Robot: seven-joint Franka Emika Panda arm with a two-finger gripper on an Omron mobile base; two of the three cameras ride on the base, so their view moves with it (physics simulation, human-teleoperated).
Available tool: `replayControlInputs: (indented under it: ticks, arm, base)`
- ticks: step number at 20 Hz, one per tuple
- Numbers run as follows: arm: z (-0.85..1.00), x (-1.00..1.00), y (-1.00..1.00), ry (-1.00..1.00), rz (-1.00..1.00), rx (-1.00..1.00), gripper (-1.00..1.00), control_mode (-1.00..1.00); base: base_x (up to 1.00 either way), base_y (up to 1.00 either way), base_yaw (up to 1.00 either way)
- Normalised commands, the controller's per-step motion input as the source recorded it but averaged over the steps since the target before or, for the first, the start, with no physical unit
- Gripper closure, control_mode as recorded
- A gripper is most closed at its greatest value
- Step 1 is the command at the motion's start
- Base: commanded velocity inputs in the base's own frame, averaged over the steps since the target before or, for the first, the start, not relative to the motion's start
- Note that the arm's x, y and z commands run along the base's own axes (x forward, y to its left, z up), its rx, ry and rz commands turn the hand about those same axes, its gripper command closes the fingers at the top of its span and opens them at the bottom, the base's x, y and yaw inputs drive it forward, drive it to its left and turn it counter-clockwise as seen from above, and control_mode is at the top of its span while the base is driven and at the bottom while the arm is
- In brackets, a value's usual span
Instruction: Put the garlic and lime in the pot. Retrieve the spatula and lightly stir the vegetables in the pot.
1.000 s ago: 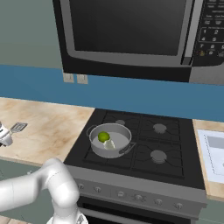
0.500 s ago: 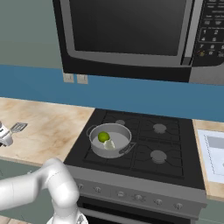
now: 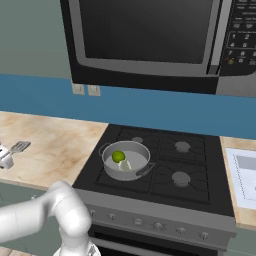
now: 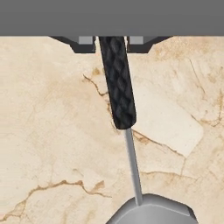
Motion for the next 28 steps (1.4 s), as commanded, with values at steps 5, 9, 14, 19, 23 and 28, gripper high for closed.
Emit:
replayControlInputs:
  ticks: [5,9,14,19,23,28]
  arm:
    - [0.11,-0.07,-0.07,0.08,0.0,0.0,1.0,-1.0]
    - [0.54,-0.23,-0.22,0.0,0.0,0.0,1.0,-1.0]
    - [0.62,-0.42,-0.31,0.0,0.0,0.04,1.0,-1.0]
    - [0.6,-0.6,-0.24,0.0,-0.06,0.12,1.0,-1.0]
    - [0.56,-0.59,-0.31,0.0,-0.13,0.16,1.0,-1.0]
    - [0.47,-0.57,-0.39,-0.03,-0.13,0.11,1.0,-1.0]
  base:
    - [0.0,0.0,0.0]
    - [0.0,0.0,0.0]
    - [0.0,0.0,0.0]
    - [0.0,0.0,0.0]
    - [0.0,0.0,0.0]
    - [0.0,0.0,0.0]
